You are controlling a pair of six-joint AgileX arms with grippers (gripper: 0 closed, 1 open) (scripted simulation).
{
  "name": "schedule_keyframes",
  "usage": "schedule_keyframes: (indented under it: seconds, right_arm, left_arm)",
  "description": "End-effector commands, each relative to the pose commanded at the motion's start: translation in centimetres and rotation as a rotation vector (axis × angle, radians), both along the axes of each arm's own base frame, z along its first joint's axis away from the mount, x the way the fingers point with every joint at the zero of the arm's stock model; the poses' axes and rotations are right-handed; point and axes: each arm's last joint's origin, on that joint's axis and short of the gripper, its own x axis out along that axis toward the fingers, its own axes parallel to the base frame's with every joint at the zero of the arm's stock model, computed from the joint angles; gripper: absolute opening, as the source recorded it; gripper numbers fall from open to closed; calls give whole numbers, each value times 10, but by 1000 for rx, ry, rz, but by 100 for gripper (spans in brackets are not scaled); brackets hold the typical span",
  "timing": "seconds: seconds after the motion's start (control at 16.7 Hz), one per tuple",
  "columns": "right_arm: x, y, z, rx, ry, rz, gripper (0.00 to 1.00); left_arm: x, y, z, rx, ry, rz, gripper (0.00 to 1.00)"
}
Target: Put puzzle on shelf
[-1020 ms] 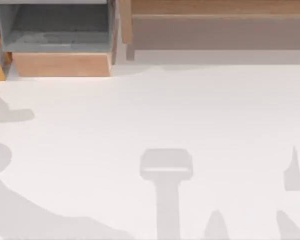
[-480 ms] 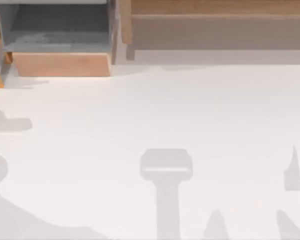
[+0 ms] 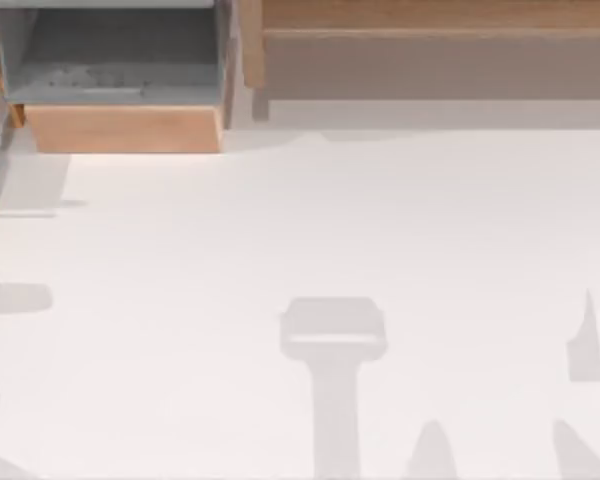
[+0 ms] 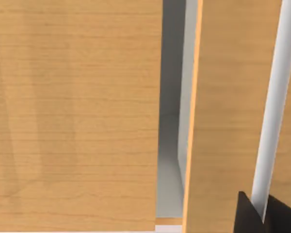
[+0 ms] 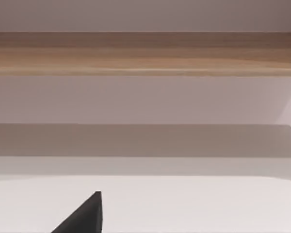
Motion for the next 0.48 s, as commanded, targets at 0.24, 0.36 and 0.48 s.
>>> schedule_keyframes:
  seconds: [0.24,0.36,0.48]
  right_arm:
    - [0,0,0,0,0,0,100]
    - [0,0,0,0,0,0,100]
    - [0,0,0,0,0,0,100]
  left_arm:
    - [-4,1,0,4,-2,2,0]
    - [-19,2,0,3,-1,2,0]
    - [-39,2,-2,-4,5,0,0]
